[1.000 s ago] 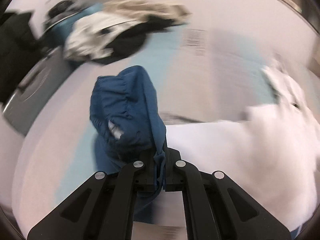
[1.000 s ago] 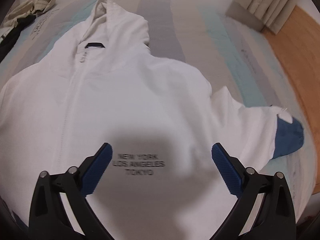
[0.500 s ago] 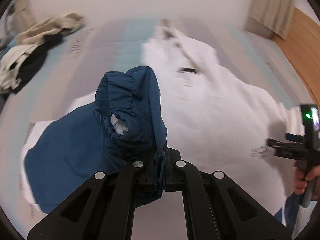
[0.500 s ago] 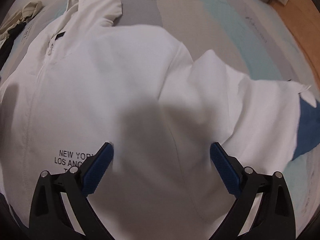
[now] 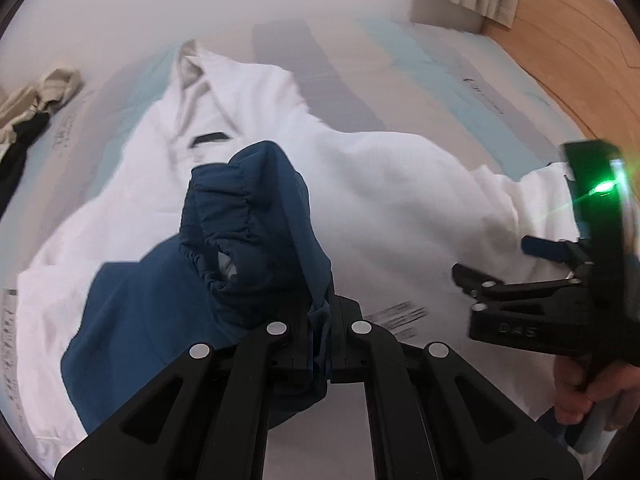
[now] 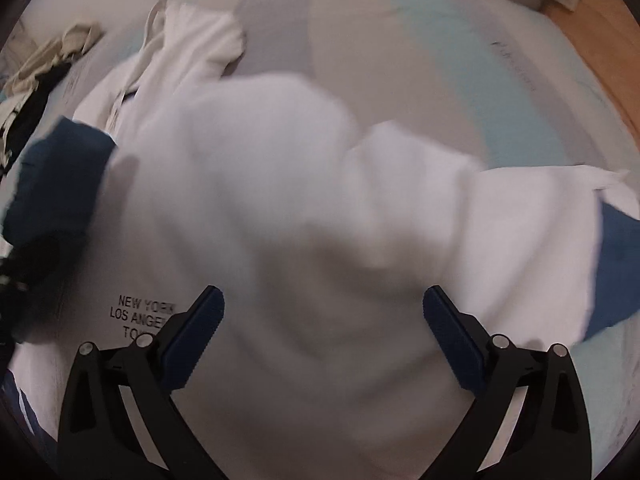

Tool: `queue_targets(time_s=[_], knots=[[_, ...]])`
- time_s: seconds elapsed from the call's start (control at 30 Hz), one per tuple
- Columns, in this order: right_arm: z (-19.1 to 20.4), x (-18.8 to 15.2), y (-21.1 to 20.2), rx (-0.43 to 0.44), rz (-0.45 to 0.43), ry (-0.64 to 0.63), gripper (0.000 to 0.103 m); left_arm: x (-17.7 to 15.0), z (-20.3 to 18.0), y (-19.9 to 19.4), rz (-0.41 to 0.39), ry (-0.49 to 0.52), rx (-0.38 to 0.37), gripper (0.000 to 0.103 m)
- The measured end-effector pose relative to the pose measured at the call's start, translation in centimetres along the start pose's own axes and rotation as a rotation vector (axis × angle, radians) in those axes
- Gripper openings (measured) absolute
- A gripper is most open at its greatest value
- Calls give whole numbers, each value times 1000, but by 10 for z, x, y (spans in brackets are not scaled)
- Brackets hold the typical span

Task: Fold large clothes
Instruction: 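Carry the held navy sleeve across the jacket body toward the other sleeve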

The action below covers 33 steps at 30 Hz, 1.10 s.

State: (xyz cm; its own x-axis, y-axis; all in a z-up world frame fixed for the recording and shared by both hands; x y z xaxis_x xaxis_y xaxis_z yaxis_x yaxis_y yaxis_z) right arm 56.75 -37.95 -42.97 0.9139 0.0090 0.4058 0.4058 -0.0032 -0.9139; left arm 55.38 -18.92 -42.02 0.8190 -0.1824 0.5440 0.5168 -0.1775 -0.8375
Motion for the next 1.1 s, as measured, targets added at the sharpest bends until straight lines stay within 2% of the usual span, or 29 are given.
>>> queue_targets(time_s=[0.23, 0.3, 0.37, 0.5, 0.6, 0.73, 0.8, 0.97, 1.07, 1.1], knots=[[-62, -5, -31, -55, -55, 44, 95, -6, -64, 23, 16, 75, -32, 1], [-75, -7, -35, -53, -57, 48, 95, -16, -81, 34, 44, 105, -35, 2], [-91, -9, -38, -87, -57, 55, 95, -28, -94, 43, 77, 135, -24, 3], [-136, -24, -42, -122, -29, 116, 95, -40, -102, 49, 81, 195, 8, 6], [-190, -33, -43, -187, -6, 200, 95, -40, -104, 52, 88, 195, 20, 6], [-274, -42, -47, -257, 7, 374, 96, -40, -111, 54, 96, 192, 51, 5], [-316, -46, -46, -268, 15, 467, 96, -39, -117, 54, 99, 197, 79, 5], [-375, -47, -28, -265, 48, 555, 95, -30, -124, 62, 105, 196, 135, 6], [-395, -49, -16, -238, 58, 584, 95, -27, -129, 63, 102, 176, 182, 12], [-396, -49, -11, -228, 63, 587, 96, -24, -130, 63, 98, 168, 192, 19]])
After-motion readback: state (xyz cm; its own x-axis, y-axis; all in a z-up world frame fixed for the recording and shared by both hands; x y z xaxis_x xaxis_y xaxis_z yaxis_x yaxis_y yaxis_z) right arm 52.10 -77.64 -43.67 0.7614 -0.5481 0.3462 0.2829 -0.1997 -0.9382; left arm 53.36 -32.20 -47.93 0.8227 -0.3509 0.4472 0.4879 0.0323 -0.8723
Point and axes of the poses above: each gripper's, at about its wrist camera, not at the fingertips, and y roughly the way its jaws point, z to its left, x to its top, the point moved 3 cm from there along y, roughly the way its jaws point, and after that the axes turned 3 degrees about -y, right-handed, at the moved point
